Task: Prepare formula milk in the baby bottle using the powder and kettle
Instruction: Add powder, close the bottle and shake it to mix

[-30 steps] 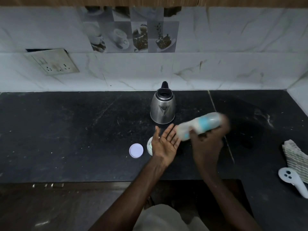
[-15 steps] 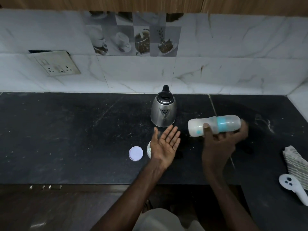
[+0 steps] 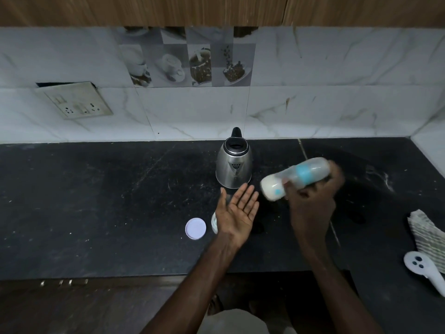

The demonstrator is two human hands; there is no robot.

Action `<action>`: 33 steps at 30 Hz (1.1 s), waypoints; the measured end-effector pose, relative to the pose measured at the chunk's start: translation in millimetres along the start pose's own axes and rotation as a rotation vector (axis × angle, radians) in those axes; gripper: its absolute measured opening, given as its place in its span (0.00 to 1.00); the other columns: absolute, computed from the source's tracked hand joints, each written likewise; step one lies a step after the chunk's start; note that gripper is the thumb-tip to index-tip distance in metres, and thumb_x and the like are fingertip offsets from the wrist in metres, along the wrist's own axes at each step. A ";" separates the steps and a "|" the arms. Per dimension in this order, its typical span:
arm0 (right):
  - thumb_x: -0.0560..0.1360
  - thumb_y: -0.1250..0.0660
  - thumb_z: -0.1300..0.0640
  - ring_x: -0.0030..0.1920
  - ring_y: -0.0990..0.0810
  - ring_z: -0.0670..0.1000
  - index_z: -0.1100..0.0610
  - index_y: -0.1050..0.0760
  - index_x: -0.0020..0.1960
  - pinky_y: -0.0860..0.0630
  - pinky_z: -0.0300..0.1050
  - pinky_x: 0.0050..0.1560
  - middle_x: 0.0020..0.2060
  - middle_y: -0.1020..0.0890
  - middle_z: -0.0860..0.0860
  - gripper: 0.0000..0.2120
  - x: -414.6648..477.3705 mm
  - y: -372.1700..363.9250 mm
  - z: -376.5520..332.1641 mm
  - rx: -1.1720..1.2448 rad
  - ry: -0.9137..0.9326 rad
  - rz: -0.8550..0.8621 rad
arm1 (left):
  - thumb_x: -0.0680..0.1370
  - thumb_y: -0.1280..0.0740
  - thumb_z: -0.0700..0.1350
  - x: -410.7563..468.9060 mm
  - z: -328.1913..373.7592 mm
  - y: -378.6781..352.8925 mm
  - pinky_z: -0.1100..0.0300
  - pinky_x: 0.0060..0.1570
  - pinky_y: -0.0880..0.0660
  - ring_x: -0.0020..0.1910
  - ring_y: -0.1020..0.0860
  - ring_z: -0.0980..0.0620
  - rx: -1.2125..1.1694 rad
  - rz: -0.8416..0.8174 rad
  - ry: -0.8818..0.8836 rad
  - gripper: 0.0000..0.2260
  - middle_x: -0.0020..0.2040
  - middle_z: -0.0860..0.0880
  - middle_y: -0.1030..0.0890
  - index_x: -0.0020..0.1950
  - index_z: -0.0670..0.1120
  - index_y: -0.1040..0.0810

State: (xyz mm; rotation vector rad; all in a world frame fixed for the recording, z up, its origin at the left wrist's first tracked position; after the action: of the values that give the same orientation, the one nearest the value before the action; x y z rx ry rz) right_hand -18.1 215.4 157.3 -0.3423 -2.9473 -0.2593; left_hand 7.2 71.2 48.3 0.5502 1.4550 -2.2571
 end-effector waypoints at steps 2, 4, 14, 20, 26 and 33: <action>0.72 0.21 0.59 0.60 0.18 0.41 0.50 0.43 0.78 0.17 0.40 0.56 0.66 0.24 0.49 0.43 1.6 -2.2 -0.7 0.033 0.016 0.062 | 0.82 0.40 0.65 2.6 1.3 1.0 0.47 0.79 0.35 0.72 0.23 0.43 -0.007 -0.005 0.004 0.32 0.70 0.41 0.20 0.73 0.42 0.23; 0.70 0.19 0.58 0.56 0.16 0.45 0.47 0.41 0.76 0.18 0.37 0.51 0.62 0.21 0.48 0.43 -11.9 -10.4 8.4 -0.159 -0.007 -0.187 | 0.82 0.39 0.65 2.8 0.3 0.3 0.43 0.79 0.36 0.73 0.24 0.41 -0.035 -0.014 0.017 0.32 0.70 0.40 0.20 0.73 0.40 0.23; 0.68 0.18 0.56 0.53 0.16 0.40 0.40 0.41 0.76 0.16 0.46 0.56 0.62 0.19 0.43 0.46 -17.2 -18.4 19.8 -0.249 -0.042 -0.343 | 0.82 0.40 0.64 7.2 -1.5 -0.6 0.41 0.78 0.36 0.74 0.26 0.38 -0.073 -0.029 0.027 0.32 0.71 0.38 0.21 0.73 0.39 0.24; 0.70 0.19 0.57 0.55 0.15 0.42 0.40 0.42 0.76 0.17 0.44 0.55 0.62 0.20 0.45 0.45 -10.9 -17.9 23.3 -0.155 -0.069 -0.217 | 0.82 0.40 0.64 9.6 1.6 -5.4 0.43 0.80 0.38 0.75 0.27 0.40 -0.066 -0.029 0.005 0.32 0.70 0.39 0.20 0.73 0.39 0.24; 0.72 0.20 0.60 0.56 0.16 0.39 0.45 0.43 0.78 0.17 0.42 0.54 0.64 0.20 0.47 0.44 9.1 -7.9 18.1 -0.013 -0.010 0.011 | 0.83 0.41 0.64 12.5 2.9 -3.6 0.47 0.80 0.37 0.75 0.26 0.42 -0.030 -0.009 -0.006 0.32 0.71 0.40 0.21 0.73 0.41 0.24; 0.69 0.18 0.59 0.55 0.15 0.42 0.42 0.41 0.76 0.18 0.37 0.52 0.63 0.20 0.48 0.45 0.9 -7.0 21.1 -0.056 -0.002 -0.102 | 0.82 0.40 0.64 10.1 -5.1 -6.8 0.48 0.74 0.31 0.70 0.23 0.43 -0.025 -0.014 -0.015 0.32 0.69 0.40 0.19 0.74 0.40 0.24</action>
State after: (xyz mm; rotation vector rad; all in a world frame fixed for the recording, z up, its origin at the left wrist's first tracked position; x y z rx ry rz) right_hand -23.7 212.8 135.9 -0.2000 -2.9680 -0.3556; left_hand -4.3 77.2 46.2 0.5164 1.4822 -2.2465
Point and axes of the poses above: each hand's wrist, its own x-axis towards the middle knuckle, its own y-axis out of the back of the hand, z = x × y, the point moved 1 cm from there along x, towards the middle knuckle
